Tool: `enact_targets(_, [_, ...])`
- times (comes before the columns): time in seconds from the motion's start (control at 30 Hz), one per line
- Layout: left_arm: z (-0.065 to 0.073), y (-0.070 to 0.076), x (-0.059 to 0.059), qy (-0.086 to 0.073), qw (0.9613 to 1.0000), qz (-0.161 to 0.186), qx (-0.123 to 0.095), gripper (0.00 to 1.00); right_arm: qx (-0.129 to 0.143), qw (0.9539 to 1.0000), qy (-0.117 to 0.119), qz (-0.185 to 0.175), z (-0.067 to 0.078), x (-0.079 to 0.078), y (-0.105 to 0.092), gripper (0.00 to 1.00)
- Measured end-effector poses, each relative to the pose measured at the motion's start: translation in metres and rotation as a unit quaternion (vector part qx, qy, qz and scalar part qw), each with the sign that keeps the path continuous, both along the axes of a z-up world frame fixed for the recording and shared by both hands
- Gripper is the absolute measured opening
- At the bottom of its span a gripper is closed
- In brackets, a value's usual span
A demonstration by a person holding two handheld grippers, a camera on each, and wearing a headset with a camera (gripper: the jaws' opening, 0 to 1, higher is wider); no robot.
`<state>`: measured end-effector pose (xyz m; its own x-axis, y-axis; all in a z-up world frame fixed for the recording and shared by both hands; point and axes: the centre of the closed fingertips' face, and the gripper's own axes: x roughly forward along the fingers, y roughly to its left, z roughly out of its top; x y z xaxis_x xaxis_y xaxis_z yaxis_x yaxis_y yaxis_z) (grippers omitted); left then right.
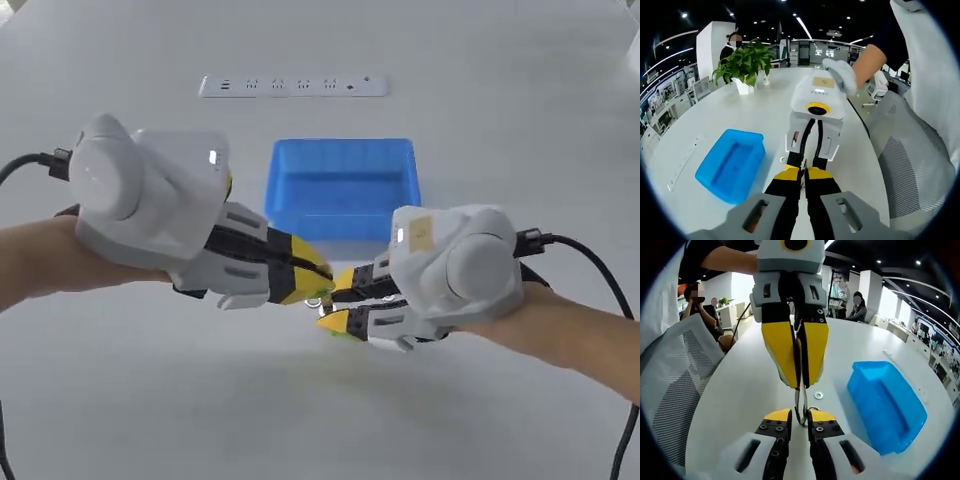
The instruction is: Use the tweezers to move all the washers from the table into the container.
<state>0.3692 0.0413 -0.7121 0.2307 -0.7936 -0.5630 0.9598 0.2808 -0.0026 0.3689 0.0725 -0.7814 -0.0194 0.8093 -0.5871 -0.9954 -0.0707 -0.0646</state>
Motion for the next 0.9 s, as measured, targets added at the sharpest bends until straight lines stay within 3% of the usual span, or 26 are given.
enact_targets(0.43, [-0.0019, 0.0017, 0.0011, 0.007, 1.0, 0.0, 0.001, 0.06, 0.004, 0.9999, 0.001, 0.014, -0.0006, 0.0011, 0.0035, 0.1])
enact_targets(0.7, [-0.0074, 0.0037, 0.0014, -0.016, 0.9995, -0.018, 0.021, 0.07, 0.01, 0.9998, -0.007, 0.015, -0.0004, 0.0017, 0.0046, 0.09])
enact_targets(0.77, [-0.0072, 0.004, 0.0021, -0.01, 0.9997, -0.01, 0.02, 0.07, 0.015, 0.9998, 0.001, 0.01, -0.0001, 0.0024, 0.0042, 0.09])
enact_targets(0.9, [-0.007, 0.0031, 0.0025, -0.013, 0.9996, -0.013, 0.02, 0.08, 0.015, 0.9998, -0.002, 0.01, 0.0007, 0.0015, 0.0038, 0.09])
